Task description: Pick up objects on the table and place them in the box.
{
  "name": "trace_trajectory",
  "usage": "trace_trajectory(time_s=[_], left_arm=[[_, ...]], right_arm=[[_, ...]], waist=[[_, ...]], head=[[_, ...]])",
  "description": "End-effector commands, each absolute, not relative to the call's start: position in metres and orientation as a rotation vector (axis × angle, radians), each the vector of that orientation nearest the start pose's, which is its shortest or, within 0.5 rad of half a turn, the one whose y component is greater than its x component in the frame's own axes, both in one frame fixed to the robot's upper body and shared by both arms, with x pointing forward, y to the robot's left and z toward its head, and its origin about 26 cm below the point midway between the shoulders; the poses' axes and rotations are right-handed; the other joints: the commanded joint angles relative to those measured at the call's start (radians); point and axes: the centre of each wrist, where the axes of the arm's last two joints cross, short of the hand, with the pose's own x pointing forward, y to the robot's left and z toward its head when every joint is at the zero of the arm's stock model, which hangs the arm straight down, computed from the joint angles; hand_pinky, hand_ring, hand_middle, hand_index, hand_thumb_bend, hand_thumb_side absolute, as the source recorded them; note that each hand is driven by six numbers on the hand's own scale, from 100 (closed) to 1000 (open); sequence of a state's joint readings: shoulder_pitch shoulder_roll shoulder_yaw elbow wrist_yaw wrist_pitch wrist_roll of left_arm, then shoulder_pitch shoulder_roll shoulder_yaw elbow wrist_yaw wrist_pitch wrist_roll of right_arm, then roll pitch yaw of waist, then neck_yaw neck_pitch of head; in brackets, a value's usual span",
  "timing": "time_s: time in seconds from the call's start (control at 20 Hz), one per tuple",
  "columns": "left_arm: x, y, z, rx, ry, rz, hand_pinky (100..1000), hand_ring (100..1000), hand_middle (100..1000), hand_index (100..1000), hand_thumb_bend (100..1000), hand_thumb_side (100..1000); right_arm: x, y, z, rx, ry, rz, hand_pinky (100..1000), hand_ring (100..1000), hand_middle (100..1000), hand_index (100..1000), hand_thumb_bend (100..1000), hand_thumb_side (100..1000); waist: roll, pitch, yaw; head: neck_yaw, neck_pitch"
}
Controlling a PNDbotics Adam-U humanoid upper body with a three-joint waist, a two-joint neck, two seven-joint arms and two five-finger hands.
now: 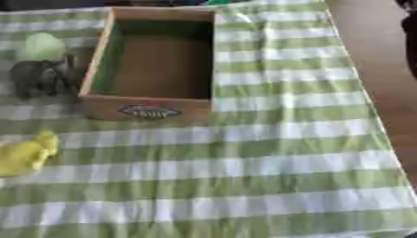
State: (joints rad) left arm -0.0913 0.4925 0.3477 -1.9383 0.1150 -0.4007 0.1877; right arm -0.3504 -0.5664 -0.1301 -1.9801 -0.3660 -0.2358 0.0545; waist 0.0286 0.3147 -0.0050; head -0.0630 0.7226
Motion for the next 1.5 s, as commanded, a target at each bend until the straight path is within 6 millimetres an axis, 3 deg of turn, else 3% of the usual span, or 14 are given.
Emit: trace_trajectory(time_s=[0.05, 0.4, 1.05, 1.5], left_arm=[[0.262, 0.398, 0.198, 0.654, -2.525, -0.155, 444, 775, 724, 751, 100, 818], [0.263, 0.408, 0.199, 0.711, -2.458, -0.306, 472, 793, 736, 767, 100, 810], [0.293, 0.446, 0.231, 1.012, -2.212, -0.986, 537, 784, 750, 840, 100, 698], [0.315, 0.433, 0.252, 1.082, -2.057, -1.377, 603, 811, 786, 907, 100, 811]], right_arm=[[0.293, -0.323, 0.261, -0.022, -2.571, 0.438, 749, 756, 728, 861, 100, 1000], [0.292, -0.324, 0.257, -0.028, -2.56, 0.429, 749, 756, 727, 861, 100, 1000], [0.292, -0.324, 0.256, -0.033, -2.549, 0.442, 748, 757, 727, 860, 100, 1000], [0.293, -0.321, 0.256, -0.014, -2.545, 0.459, 749, 758, 727, 860, 100, 1000]], waist=[[-0.002, -0.022, -0.001], [-0.007, -0.042, -0.002], [-0.016, -0.065, 0.013], [-0.02, -0.068, 0.005]], head=[[0.006, 0.02], [0.003, 0.046], [-0.016, 0.047], [-0.014, 0.041]])
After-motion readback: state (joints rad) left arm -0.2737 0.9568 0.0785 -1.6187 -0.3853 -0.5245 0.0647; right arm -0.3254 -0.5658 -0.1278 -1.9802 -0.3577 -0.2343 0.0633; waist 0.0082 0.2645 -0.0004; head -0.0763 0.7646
